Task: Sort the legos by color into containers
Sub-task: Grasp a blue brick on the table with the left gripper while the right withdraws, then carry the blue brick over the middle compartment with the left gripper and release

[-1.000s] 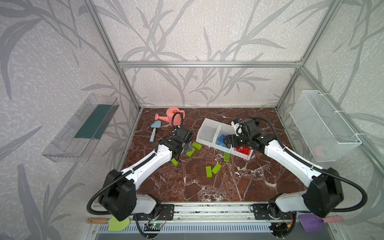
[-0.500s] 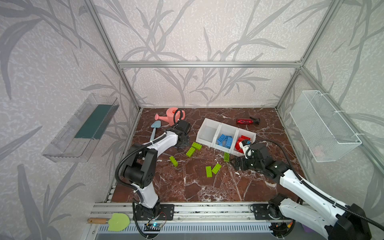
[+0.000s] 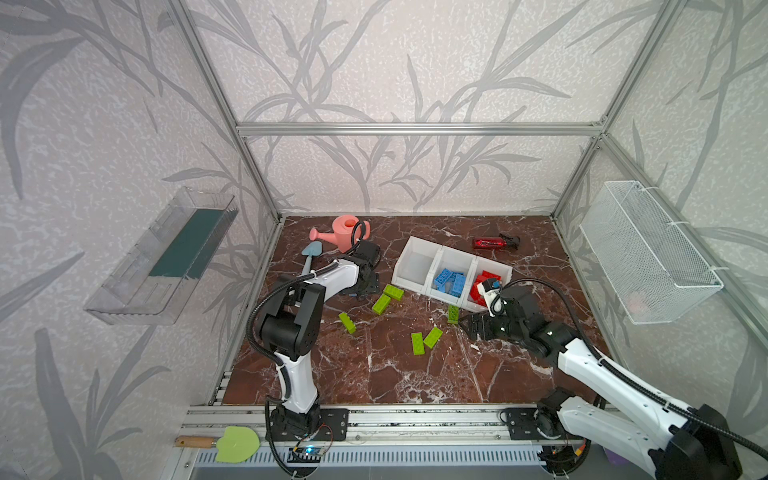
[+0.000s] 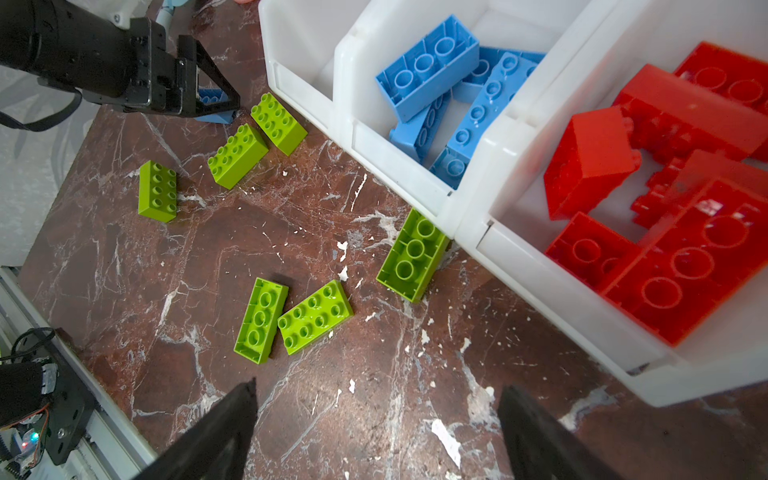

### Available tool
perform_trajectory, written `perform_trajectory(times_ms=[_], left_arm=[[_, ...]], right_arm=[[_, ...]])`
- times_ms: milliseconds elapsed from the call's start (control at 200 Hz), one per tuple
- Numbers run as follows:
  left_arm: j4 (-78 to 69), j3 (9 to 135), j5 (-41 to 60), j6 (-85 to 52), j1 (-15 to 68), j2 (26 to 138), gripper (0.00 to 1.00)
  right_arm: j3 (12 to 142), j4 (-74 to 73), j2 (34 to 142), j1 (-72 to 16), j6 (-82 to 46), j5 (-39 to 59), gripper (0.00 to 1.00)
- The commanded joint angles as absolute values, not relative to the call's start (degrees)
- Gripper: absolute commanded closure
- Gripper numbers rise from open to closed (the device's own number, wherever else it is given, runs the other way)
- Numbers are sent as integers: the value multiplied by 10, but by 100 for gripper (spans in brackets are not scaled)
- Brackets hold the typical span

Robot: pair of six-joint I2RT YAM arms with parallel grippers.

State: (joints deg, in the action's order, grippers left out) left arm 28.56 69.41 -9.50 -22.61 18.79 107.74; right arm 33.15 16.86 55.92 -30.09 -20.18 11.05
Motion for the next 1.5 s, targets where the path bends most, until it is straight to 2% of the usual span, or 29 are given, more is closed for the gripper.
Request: perform_trajectory(times_ms=[0, 225, 515, 805, 1105, 1264, 1494], left_arm=[[277, 707, -87, -212, 183, 1091, 25], [274, 701, -86, -217, 183, 1085, 43], [301, 702, -90, -237, 203, 1020, 43], [348, 784, -58, -216, 312, 954, 43], [372, 949, 14, -200, 406, 1052, 43], [403, 1041, 54, -202, 423, 1139, 43], [438, 1134, 54, -195, 434, 1225, 43]], right_arm=[[327, 167, 559, -302, -203, 114, 9], [326, 177, 549, -302, -200, 107, 9], [336, 197, 534, -302, -205, 109, 9], [336, 230, 495, -302, -205, 101, 9], [340, 282, 458, -302, -218, 87, 10], [328, 305, 426, -303, -232, 82, 10], [324, 328, 426, -305, -263, 63, 12]])
